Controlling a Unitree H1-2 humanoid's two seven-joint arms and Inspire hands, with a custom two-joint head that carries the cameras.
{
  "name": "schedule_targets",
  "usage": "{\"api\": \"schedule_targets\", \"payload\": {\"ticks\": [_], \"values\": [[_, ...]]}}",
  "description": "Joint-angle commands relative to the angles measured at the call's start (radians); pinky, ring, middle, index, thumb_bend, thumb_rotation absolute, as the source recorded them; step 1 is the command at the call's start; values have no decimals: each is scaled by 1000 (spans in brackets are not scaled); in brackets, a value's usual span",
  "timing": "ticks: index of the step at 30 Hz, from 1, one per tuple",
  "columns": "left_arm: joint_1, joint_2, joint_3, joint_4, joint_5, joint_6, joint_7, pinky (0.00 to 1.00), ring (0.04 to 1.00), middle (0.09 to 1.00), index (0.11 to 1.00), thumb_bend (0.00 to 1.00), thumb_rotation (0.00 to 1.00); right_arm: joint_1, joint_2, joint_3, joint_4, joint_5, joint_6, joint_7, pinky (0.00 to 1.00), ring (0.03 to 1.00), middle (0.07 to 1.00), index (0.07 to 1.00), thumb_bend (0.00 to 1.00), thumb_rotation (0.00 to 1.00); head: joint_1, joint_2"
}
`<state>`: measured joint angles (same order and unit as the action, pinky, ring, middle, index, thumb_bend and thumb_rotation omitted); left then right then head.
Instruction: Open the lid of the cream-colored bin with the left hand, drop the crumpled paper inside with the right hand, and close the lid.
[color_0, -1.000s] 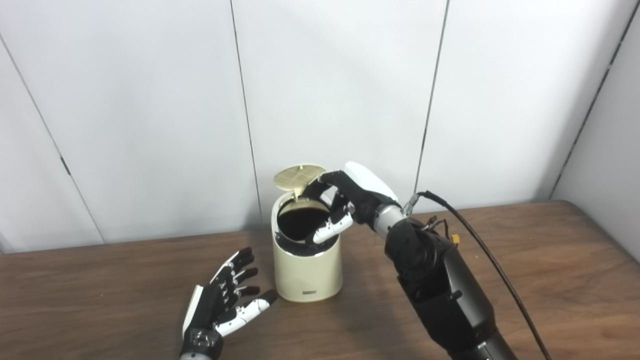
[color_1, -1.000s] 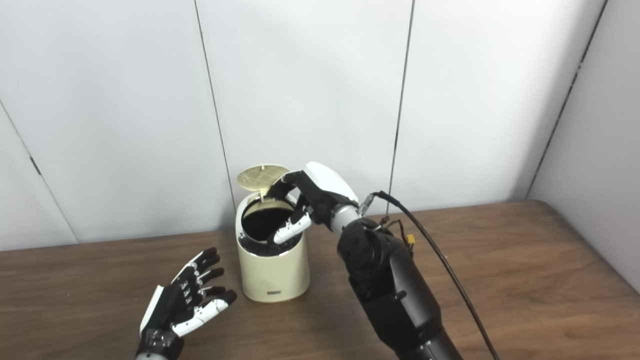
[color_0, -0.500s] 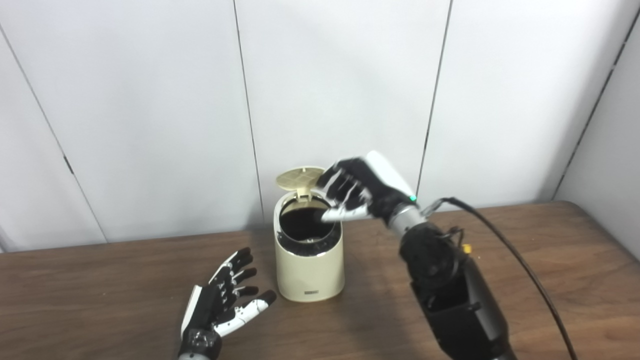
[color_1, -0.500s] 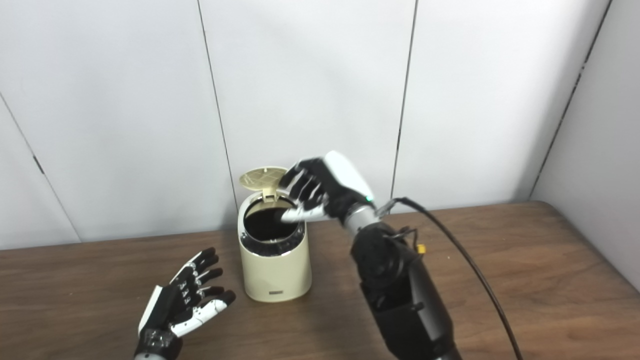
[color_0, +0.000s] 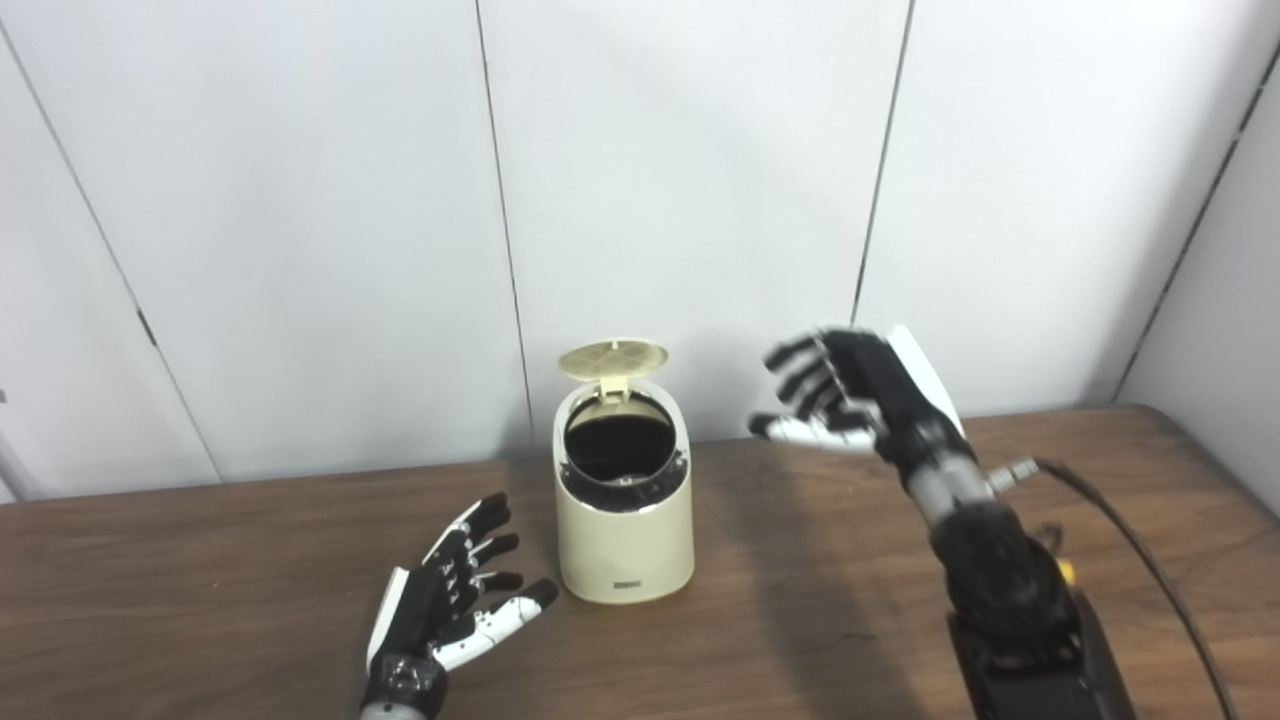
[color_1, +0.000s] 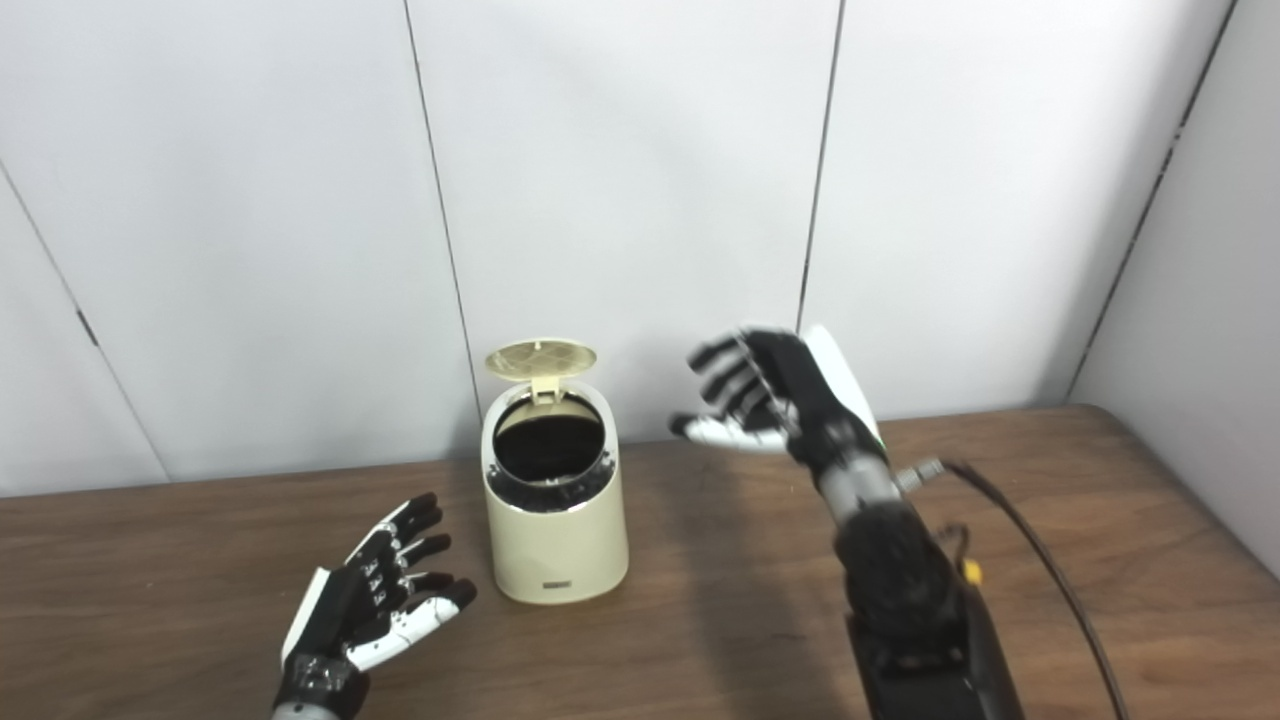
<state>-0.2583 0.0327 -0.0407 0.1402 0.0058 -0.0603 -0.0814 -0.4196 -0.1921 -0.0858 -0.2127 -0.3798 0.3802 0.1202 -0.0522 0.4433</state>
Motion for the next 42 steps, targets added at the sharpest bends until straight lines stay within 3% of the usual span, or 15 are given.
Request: {"api": "schedule_targets", "payload": {"ticks": [1,3,5,7,8,9,11,18,23,30,38,42], "values": [[-20,6,2,-37,8,-17,5,677,835,896,920,843,216,-12,-1,-15,-1,71,-91,-18,350,448,473,515,527,0,2,-1],[-19,7,1,-40,9,-17,5,674,833,894,919,843,212,20,-2,-21,29,125,-128,-14,395,510,494,495,527,0,3,0],[-17,9,2,-44,7,-15,3,671,831,891,917,839,208,48,1,-16,41,149,-140,-17,435,543,643,497,520,106,1,1],[-16,11,2,-45,2,-15,-1,671,832,892,917,838,204,76,11,-15,43,207,-155,1,479,548,689,497,518,126,0,4],[-17,12,2,-43,-1,-18,-4,669,833,894,919,834,204,89,18,-15,43,239,-160,10,550,578,725,498,517,131,1,3],[-17,13,2,-43,-3,-19,-6,668,834,895,920,832,205,100,20,-11,46,266,-176,19,567,598,744,601,639,106,1,3],[-17,15,2,-44,-5,-18,-9,667,834,896,922,829,206,114,13,4,67,287,-234,23,575,631,774,704,744,107,2,4],[-11,13,0,-57,6,-14,-3,671,833,896,924,828,221,137,15,21,162,356,-412,26,563,651,803,778,774,144,34,3],[-9,9,1,-56,3,-29,-1,683,834,887,920,829,210,148,24,20,226,390,-471,22,574,671,814,790,812,218,66,3],[-2,15,5,-68,-2,-21,-5,666,831,894,924,838,214,162,42,7,269,435,-521,16,575,691,811,787,809,196,73,-3],[-21,64,-15,-109,175,-78,52,693,834,889,915,859,250,172,35,5,257,442,-537,16,565,678,813,802,810,203,72,-19],[-73,95,-16,-146,173,-51,18,753,872,913,928,846,240,178,36,3,244,449,-530,15,567,674,805,795,811,195,68,-23]]}}
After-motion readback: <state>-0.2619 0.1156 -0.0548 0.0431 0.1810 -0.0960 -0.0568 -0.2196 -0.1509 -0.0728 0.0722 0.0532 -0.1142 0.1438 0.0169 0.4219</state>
